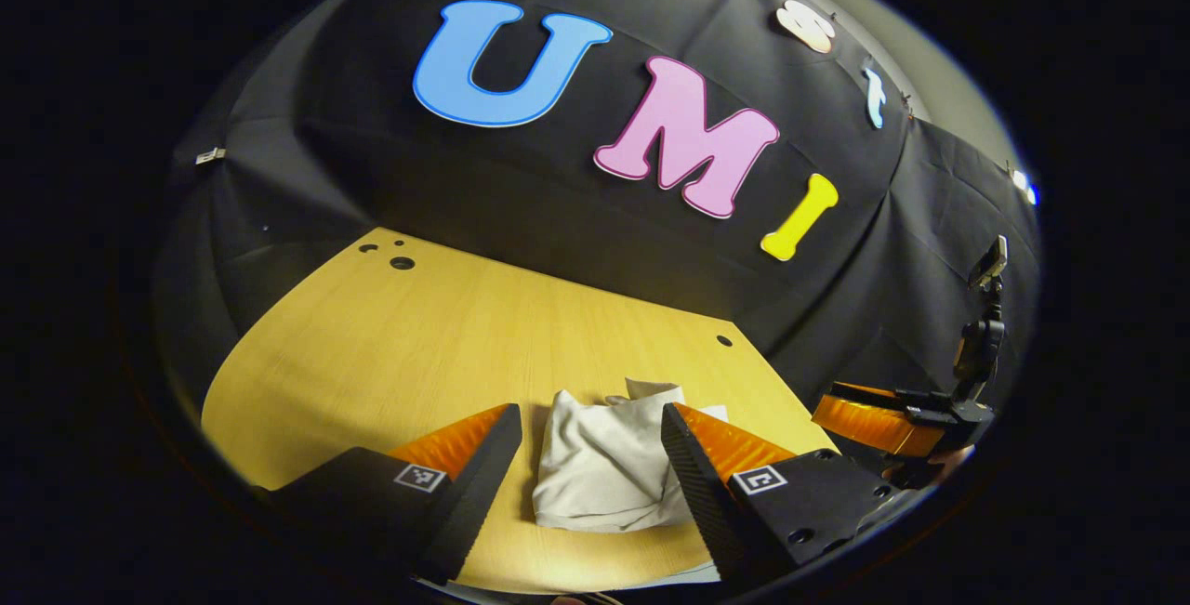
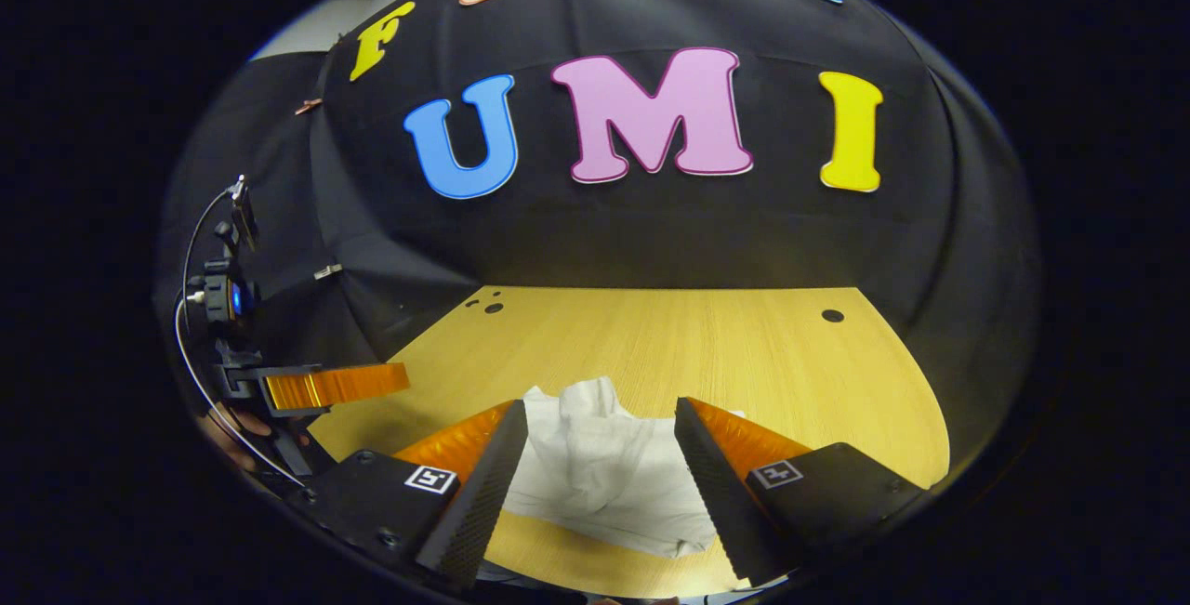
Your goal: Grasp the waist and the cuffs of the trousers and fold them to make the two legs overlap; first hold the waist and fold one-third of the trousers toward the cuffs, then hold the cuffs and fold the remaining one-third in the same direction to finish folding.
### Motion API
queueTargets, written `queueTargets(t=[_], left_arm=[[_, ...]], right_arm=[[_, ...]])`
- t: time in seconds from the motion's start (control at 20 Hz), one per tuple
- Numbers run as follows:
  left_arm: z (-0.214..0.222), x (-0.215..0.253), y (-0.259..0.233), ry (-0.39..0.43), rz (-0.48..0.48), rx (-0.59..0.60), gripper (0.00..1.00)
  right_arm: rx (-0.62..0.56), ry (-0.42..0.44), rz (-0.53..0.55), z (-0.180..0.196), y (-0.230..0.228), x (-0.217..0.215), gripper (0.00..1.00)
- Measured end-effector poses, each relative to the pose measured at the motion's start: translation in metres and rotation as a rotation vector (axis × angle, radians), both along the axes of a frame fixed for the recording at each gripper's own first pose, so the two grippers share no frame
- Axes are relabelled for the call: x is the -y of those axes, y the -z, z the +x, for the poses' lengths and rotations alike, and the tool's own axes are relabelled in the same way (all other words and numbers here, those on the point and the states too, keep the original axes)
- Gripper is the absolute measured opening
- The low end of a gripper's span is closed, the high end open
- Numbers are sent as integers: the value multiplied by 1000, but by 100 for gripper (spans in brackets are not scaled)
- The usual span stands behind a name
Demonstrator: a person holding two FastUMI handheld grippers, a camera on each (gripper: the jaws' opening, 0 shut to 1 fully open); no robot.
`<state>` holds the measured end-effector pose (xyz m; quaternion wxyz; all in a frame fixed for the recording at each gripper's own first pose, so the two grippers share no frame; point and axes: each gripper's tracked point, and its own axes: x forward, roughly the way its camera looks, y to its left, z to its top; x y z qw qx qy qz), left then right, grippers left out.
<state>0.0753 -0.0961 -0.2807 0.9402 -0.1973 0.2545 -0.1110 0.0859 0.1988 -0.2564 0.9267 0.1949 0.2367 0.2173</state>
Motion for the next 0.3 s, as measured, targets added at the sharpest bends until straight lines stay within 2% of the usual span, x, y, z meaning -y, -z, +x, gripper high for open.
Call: queueTargets(t=[0.15, 0.3], left_arm=[[-7, 3, 1, -22, 5, -13, 96], [-15, 1, 3, -37, 26, -28, 96]], right_arm=[[-12, -64, 4, 2, 6, -12, 99], [-48, -74, -4, 6, 15, -9, 99]])
